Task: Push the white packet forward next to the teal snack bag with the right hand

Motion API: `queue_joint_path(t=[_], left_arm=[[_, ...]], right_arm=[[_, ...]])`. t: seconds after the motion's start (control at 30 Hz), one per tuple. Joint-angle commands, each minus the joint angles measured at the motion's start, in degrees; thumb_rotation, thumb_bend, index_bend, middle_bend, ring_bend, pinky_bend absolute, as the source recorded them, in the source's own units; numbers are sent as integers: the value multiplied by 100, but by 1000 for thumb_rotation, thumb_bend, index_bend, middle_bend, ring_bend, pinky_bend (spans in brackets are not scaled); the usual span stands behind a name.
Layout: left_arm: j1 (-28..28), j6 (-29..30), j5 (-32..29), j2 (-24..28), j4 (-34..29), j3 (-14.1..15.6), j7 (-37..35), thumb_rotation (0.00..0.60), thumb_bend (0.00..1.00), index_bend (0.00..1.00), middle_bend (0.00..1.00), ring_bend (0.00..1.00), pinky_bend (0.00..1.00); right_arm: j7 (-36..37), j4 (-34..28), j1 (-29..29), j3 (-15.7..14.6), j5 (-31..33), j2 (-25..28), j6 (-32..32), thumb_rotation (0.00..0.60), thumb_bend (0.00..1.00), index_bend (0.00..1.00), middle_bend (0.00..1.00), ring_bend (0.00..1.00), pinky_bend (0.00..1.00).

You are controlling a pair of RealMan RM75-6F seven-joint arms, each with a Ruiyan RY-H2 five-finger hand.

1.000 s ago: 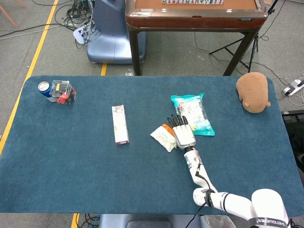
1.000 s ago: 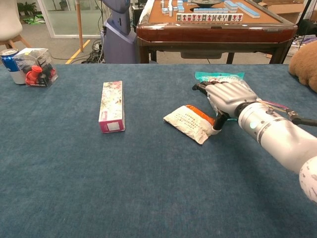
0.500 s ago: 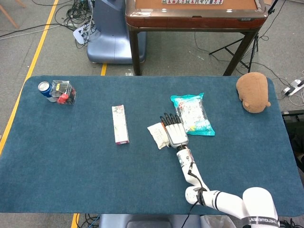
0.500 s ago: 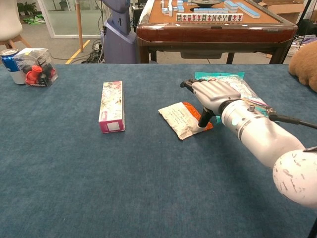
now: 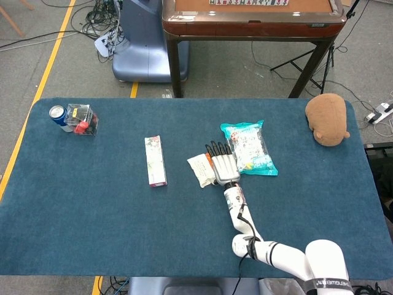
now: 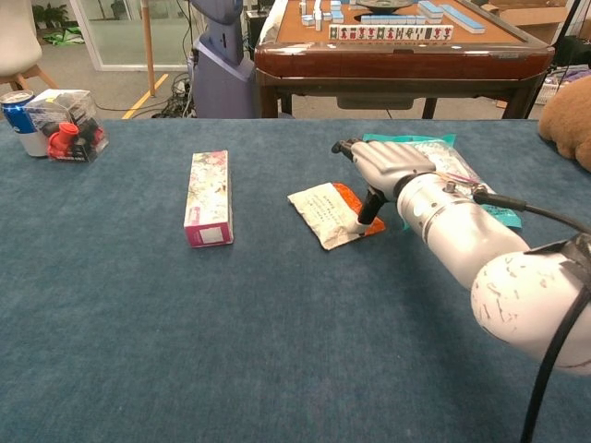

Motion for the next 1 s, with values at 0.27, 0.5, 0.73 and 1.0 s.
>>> queue_joint_path(t=[0.27, 0.5, 0.73, 1.0], left_arm=[[41, 171, 129, 16, -118, 31, 157, 600, 203, 296, 306, 212, 414], [57, 370, 385, 35, -308, 105, 410, 600, 203, 296, 306, 212, 414], [29, 430, 574, 29, -476, 182, 669, 600, 203, 296, 306, 212, 414], [-6, 519, 799, -7, -658, 264, 972, 600, 203, 296, 306, 212, 414]], right_arm=[[14, -1537, -441, -310, -441, 710, 683, 600, 0, 80, 15, 0, 83], [-247, -3041, -1042, -721, -728, 1639, 1381, 600, 0, 80, 16, 0, 83], [-223, -4171, -1699, -1329, -1243, 2685, 1935, 600, 0, 80, 16, 0, 84], [48, -4939, -2404, -1933, -1973, 3802, 2528, 600, 0, 80, 19, 0, 83]])
